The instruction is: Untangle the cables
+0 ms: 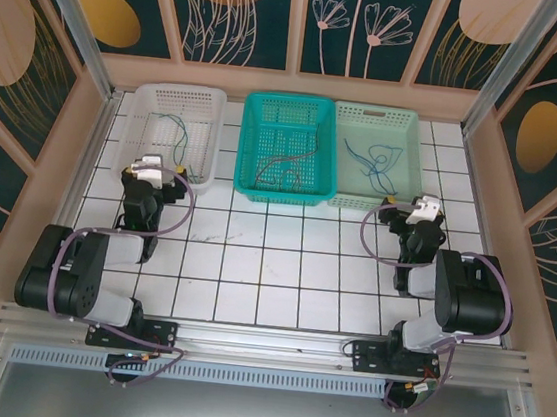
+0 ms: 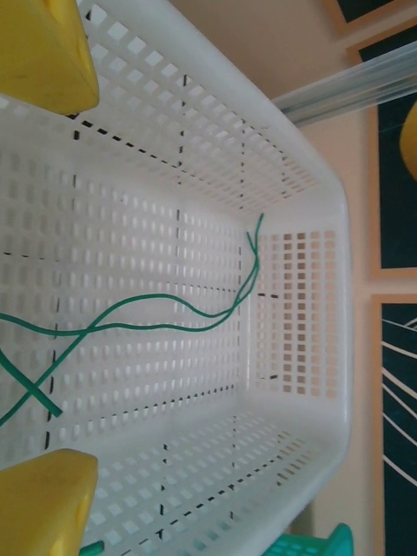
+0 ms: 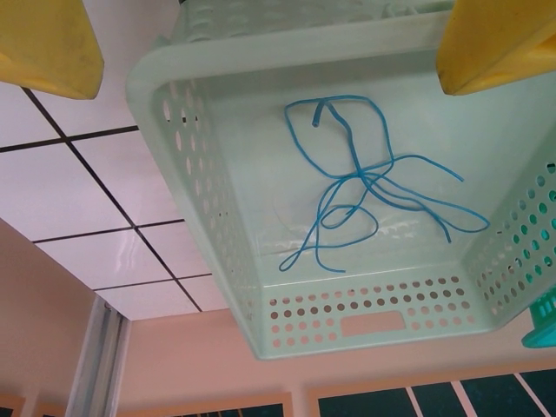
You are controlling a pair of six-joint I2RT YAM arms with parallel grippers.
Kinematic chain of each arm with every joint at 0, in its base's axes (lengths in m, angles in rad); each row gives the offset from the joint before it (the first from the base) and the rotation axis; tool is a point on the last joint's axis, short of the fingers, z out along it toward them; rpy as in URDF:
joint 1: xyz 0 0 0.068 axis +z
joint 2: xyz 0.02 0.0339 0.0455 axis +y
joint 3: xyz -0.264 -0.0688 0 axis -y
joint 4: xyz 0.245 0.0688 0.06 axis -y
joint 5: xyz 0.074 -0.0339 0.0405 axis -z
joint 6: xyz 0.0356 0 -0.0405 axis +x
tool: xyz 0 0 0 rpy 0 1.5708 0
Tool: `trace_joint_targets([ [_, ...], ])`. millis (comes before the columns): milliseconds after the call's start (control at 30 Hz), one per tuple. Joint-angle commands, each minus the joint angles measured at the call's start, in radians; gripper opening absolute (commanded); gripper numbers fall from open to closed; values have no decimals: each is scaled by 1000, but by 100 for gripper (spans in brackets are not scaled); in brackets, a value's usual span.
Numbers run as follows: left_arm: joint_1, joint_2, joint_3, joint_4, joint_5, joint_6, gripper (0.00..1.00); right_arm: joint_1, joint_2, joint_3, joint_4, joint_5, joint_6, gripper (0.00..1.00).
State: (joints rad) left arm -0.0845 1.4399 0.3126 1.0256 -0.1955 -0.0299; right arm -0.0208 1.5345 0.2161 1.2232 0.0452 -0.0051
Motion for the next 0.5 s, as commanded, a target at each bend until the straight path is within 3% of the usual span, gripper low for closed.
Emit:
trace_joint_targets([
  [0, 11, 15, -36, 124, -4, 9, 99, -8, 5, 17, 22, -43, 22, 99],
  [200, 30, 91, -126, 367, 15, -4, 99, -8, 5, 19, 21, -51, 22, 99],
  [367, 31, 80, -111, 313, 7, -10, 99, -9, 5, 19, 21, -53, 23, 99],
  [467, 31, 83, -99, 297, -52, -35, 99, -10, 6, 19, 21, -53, 23, 99],
])
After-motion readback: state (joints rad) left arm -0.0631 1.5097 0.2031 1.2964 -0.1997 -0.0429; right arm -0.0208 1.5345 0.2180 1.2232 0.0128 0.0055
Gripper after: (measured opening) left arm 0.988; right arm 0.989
